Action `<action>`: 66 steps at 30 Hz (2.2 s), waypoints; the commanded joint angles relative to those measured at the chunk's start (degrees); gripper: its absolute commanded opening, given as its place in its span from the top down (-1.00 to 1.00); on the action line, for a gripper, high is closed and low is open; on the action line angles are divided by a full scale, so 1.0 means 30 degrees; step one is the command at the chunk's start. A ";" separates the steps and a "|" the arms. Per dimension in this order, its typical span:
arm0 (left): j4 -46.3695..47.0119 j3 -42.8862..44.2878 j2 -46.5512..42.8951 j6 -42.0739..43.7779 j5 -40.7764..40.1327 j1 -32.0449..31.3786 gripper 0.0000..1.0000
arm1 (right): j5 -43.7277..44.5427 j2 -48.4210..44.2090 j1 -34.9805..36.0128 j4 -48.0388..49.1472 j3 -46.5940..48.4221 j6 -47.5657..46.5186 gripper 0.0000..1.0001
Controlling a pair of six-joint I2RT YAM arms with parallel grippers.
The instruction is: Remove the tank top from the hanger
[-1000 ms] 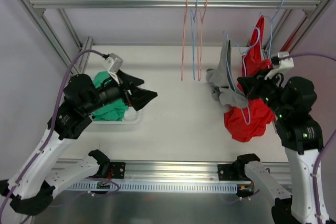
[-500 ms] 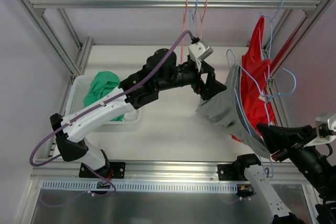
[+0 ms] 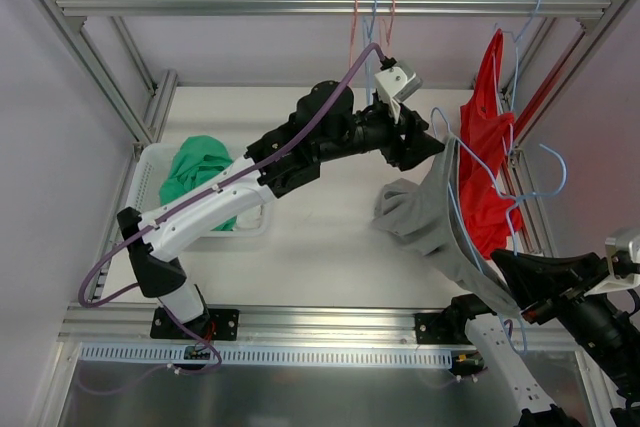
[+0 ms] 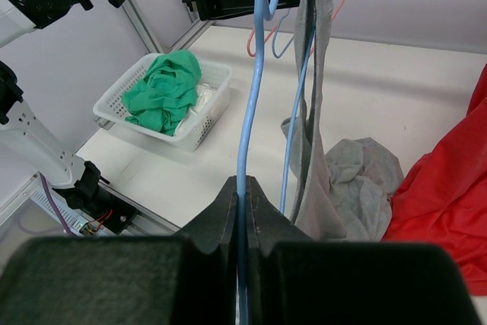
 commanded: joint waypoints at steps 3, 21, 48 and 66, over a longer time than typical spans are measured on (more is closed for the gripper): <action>0.1127 0.0596 0.0360 -0.0743 0.1426 -0.0103 -0.05 | -0.0348 0.0727 0.0103 0.0826 0.0388 -0.0163 0.99; 0.2036 -0.1304 -0.0193 -0.1945 -0.1195 -0.0220 1.00 | 0.0910 0.0231 0.0103 0.1237 -0.1397 -0.0719 0.99; 0.1655 -1.4426 -1.4429 -0.1008 -0.6247 -0.0308 1.00 | -0.7738 -0.0271 0.0747 2.7617 -1.1021 0.8003 0.99; 0.4146 -2.5447 -1.6894 -0.5489 -0.8441 -0.0308 1.00 | 0.5390 -0.3509 0.0836 2.7574 -1.7805 -0.0004 0.99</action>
